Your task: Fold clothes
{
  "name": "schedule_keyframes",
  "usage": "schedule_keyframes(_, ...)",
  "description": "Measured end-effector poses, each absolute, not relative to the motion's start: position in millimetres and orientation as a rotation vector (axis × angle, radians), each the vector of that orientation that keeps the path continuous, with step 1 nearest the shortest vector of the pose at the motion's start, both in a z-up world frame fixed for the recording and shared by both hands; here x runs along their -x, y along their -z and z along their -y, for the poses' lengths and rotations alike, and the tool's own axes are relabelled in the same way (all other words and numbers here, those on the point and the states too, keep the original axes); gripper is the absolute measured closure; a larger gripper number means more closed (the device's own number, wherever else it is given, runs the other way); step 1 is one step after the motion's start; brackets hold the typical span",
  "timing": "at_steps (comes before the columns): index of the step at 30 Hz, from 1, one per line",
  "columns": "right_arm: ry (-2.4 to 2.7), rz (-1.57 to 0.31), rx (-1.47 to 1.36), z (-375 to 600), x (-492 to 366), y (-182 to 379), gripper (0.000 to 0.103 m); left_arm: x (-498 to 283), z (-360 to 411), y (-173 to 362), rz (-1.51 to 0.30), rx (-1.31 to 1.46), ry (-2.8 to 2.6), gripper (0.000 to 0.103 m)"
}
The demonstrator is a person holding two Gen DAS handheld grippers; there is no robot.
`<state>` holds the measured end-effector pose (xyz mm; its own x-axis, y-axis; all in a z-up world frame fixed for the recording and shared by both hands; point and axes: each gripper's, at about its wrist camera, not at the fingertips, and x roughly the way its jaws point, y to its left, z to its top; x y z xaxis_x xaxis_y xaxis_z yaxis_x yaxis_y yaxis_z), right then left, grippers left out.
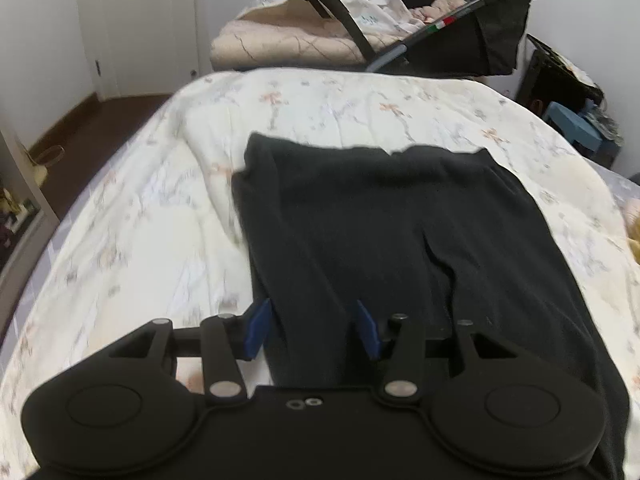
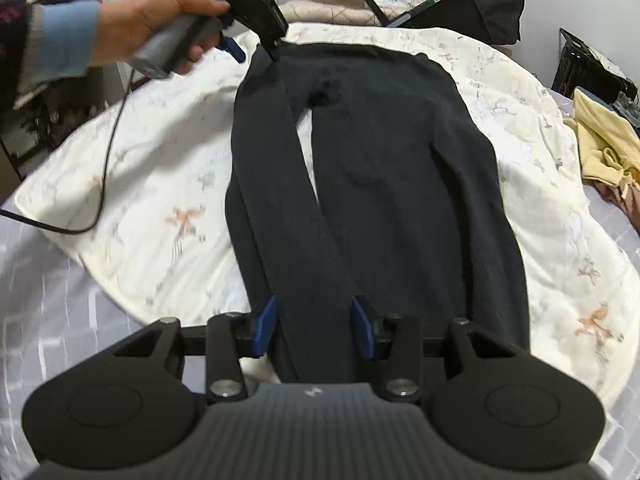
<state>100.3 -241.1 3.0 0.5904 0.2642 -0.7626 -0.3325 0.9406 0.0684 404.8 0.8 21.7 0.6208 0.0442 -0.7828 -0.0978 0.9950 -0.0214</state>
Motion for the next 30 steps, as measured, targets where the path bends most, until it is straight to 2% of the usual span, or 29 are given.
schedule_keyframes(5,-0.379,-0.863,0.051,238,-105,-1,0.057,-429,-17,1,-0.915,0.136,-0.077,0.062)
schedule_keyframes(6,-0.381,-0.862,0.057,237,-105,0,0.057,-429,-17,3,-0.914,0.139,-0.072,0.067)
schedule_keyframes(7,-0.383,-0.861,0.062,236,-106,1,0.057,-429,-18,5,-0.912,0.141,-0.071,0.076)
schedule_keyframes(8,-0.384,-0.861,0.064,236,-106,1,0.057,-430,-20,7,-0.91,0.154,-0.072,0.09)
schedule_keyframes(9,-0.385,-0.862,0.062,237,-107,1,0.057,-429,-22,8,-0.905,0.164,-0.072,0.095)
schedule_keyframes(18,-0.365,-0.837,0.021,250,-108,-5,0.058,-433,-17,-22,-0.795,0.271,0.006,0.098)
schedule_keyframes(24,-0.317,-0.815,0.006,273,-104,-18,0.058,-456,55,-76,-0.728,0.17,0.126,0.098)
schedule_keyframes(30,-0.248,-0.813,-0.037,303,-101,-18,0.057,-473,128,-69,-0.744,0.079,0.184,0.097)
